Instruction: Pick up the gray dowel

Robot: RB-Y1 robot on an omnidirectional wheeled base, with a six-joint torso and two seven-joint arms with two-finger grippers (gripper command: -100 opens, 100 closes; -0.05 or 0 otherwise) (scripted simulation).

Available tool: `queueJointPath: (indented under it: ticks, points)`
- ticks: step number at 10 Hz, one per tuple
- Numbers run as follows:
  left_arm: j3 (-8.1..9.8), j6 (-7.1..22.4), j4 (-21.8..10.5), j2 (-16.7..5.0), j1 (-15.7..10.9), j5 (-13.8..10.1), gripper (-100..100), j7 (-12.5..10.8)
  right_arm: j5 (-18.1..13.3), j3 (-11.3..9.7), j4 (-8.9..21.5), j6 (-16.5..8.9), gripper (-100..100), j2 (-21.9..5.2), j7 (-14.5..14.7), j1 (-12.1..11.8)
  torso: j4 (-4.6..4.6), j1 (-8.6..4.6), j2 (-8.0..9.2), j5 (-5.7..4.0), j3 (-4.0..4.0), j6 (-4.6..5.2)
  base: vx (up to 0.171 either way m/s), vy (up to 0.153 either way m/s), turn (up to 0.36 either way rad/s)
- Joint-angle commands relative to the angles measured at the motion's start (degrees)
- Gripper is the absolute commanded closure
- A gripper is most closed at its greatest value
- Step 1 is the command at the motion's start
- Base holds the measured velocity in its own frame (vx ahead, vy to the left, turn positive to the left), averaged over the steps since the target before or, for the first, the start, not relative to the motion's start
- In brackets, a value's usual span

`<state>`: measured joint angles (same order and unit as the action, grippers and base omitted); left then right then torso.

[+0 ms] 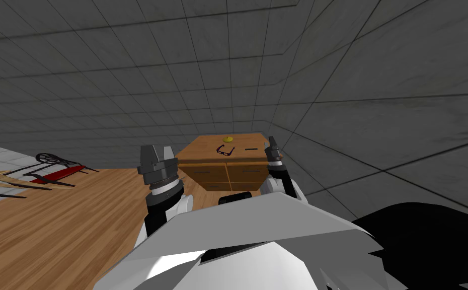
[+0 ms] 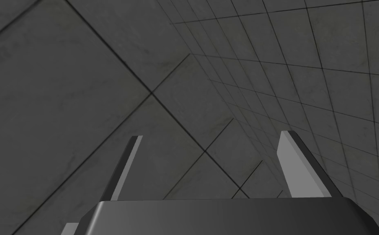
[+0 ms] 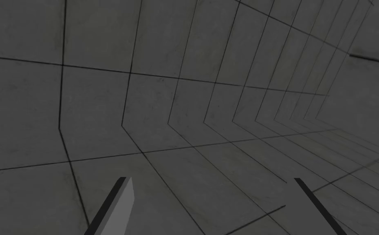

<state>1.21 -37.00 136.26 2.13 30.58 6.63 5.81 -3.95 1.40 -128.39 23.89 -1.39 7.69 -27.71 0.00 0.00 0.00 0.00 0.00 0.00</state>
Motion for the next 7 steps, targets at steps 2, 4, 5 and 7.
queueJointPath:
  ticks: [2,4,5,7]
  points:
    - [0.0,0.0,0.0,0.0,0.0,0.0,0,0.0,-1.2,1.2,0.8,0.8,-100,-4.3,-0.5,0.7,0.01,0.01,0.08,0.0,0.04,0.0,-0.04,0.013,-0.008]
    - [0.0,0.0,0.0,0.0,0.0,0.0,0,0.0,-2.6,2.3,1.7,1.8,-100,-7.8,-1.1,1.3,0.05,0.06,0.23,0.01,0.13,0.0,-0.066,0.028,0.0]
    - [0.0,0.0,0.0,0.0,0.0,0.0,0,0.0,-3.6,2.9,2.4,2.5,-100,-9.5,-1.5,1.7,0.06,0.08,0.25,0.02,0.15,0.0,-0.052,0.028,0.014]
    - [0.0,0.0,0.0,0.0,0.0,0.0,0,0.0,-4.8,3.5,3.1,3.3,-100,-12.4,-2.1,2.0,0.03,0.04,0.13,0.01,0.08,0.0,-0.018,0.011,0.012]
